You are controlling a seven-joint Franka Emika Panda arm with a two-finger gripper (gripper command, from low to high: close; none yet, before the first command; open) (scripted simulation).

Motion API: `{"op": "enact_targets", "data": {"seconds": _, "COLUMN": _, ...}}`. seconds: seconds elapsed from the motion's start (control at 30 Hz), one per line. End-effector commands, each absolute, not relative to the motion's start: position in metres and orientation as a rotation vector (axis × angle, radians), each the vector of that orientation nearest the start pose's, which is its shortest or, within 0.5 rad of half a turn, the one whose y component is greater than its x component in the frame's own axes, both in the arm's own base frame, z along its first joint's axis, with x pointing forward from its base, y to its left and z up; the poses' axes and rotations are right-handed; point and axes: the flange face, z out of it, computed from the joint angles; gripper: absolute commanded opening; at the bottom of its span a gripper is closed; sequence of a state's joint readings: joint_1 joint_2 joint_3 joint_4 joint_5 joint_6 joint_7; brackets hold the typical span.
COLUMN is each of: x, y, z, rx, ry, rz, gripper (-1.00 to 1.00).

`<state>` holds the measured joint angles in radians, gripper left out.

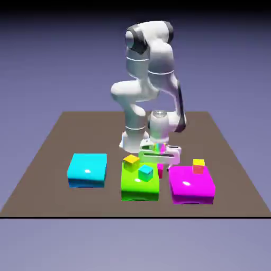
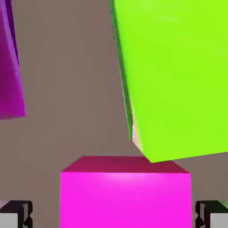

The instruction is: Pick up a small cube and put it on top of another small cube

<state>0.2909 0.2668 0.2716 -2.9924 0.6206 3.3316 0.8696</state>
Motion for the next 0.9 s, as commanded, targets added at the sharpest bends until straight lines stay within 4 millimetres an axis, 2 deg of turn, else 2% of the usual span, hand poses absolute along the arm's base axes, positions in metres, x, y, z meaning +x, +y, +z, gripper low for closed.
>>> {"op": "enact_targets", "data": {"seconds": 0.0, "x": 0.261, "y": 0.105, "z": 0.126, "rx": -2.788, "ry": 1.403, "rz": -0.091, "gripper": -1.00}}
{"op": "enact_targets", "data": {"seconds": 0.2, "x": 0.263, "y": 0.117, "z": 0.154, "rx": -2.738, "ry": 1.386, "rz": -0.040, "gripper": -1.00}}
{"op": "enact_targets", "data": {"seconds": 0.43, "x": 0.263, "y": 0.118, "z": 0.181, "rx": -2.731, "ry": 1.373, "rz": -0.044, "gripper": -1.00}}
{"op": "enact_targets", "data": {"seconds": 0.73, "x": 0.258, "y": 0.106, "z": 0.196, "rx": -2.788, "ry": 1.403, "rz": -0.091, "gripper": -1.00}}
{"op": "enact_targets", "data": {"seconds": 0.77, "x": 0.258, "y": 0.122, "z": 0.199, "rx": -2.822, "ry": 1.324, "rz": -0.076, "gripper": -1.00}}
{"op": "enact_targets", "data": {"seconds": 0.83, "x": 0.270, "y": 0.139, "z": 0.213, "rx": -2.818, "ry": 1.321, "rz": -0.051, "gripper": -1.00}}
{"op": "enact_targets", "data": {"seconds": 0.87, "x": 0.277, "y": 0.139, "z": 0.219, "rx": -2.798, "ry": 1.365, "rz": -0.046, "gripper": -1.00}}
